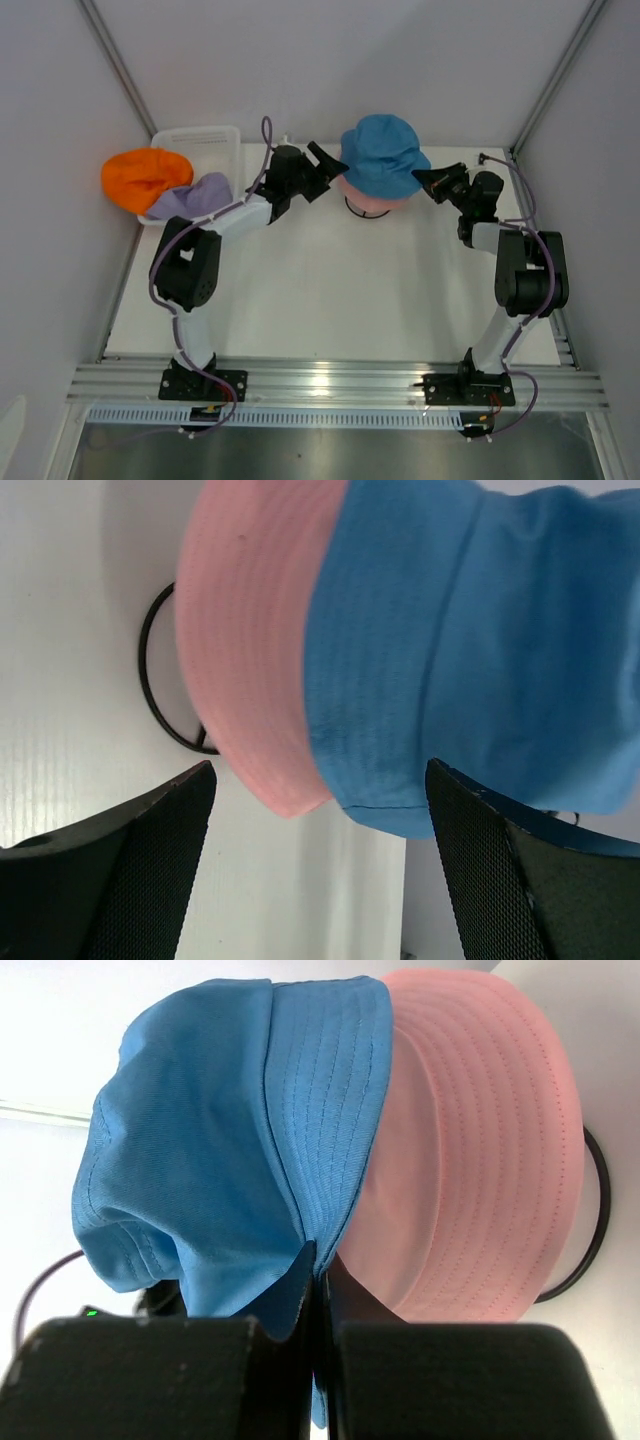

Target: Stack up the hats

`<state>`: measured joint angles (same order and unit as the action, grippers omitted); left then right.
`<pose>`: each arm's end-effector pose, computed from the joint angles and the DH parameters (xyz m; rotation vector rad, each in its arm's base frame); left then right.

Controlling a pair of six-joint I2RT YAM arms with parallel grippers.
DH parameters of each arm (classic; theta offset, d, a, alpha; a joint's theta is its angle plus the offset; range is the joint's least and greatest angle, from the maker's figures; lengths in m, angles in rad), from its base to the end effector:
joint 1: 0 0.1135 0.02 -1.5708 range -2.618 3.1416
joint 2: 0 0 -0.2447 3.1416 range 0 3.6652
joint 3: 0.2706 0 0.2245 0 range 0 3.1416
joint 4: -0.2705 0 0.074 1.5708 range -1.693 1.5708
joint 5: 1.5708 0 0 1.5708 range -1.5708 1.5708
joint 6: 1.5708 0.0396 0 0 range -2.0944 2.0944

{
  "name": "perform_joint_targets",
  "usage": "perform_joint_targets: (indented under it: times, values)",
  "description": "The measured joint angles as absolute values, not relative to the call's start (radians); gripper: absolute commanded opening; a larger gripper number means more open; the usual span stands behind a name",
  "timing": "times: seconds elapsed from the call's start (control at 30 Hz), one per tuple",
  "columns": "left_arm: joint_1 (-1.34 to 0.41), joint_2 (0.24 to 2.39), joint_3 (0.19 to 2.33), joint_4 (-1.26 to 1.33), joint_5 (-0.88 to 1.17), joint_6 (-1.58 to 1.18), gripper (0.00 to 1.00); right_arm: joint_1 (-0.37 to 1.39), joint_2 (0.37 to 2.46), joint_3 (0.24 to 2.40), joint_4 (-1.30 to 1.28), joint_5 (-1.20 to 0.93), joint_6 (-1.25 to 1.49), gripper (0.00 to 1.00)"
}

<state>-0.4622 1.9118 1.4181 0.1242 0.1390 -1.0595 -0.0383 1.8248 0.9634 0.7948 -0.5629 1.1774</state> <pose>0.3792 -0.1950 0.2536 -0.5253 2.0487 -1.1046 0.3757 0.0067 0.2182 0.6072 1.6968 1.3013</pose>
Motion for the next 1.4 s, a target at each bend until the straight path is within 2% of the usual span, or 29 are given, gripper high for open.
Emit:
perform_joint_targets:
  times: [0.2,0.37,0.73,0.93,1.0,1.03,1.07,1.1,1.13,1.23,1.4]
  values:
    - [-0.462,1.954,1.387,0.255,0.146,-1.137,0.88,-0.039,1.827,0.963,0.802,-0.567,1.178,0.0]
    - [-0.462,1.999,1.419,0.364,0.16,-1.179,0.82,-0.039,1.827,0.963,0.803,-0.567,1.178,0.0]
    - [-0.458,2.08,1.457,0.411,0.159,-1.197,0.79,-0.044,1.827,0.965,0.797,-0.576,1.177,0.0]
    - [-0.453,2.11,1.466,0.501,0.168,-1.203,0.66,-0.043,1.827,0.97,0.788,-0.578,1.174,0.0]
    - [-0.452,2.133,1.494,0.514,0.171,-1.201,0.57,-0.043,1.827,0.971,0.784,-0.578,1.174,0.0]
    - [-0.451,2.144,1.51,0.518,0.173,-1.2,0.51,-0.043,1.827,0.972,0.781,-0.578,1.173,0.0]
    - [-0.451,2.151,1.52,0.522,0.173,-1.196,0.39,-0.043,1.827,0.973,0.778,-0.577,1.172,0.0]
    - [-0.451,2.158,1.53,0.529,0.175,-1.198,0.32,-0.043,1.827,0.973,0.775,-0.578,1.171,0.0]
    - [-0.451,2.16,1.533,0.537,0.175,-1.196,0.2,-0.044,1.827,0.973,0.774,-0.577,1.17,0.0]
    - [-0.448,2.16,1.533,0.555,0.171,-1.19,0.01,-0.045,1.827,0.976,0.765,-0.577,1.166,0.0]
    - [-0.448,2.138,1.478,0.588,0.159,-1.177,0.01,-0.044,1.827,0.991,0.727,-0.576,1.13,0.0]
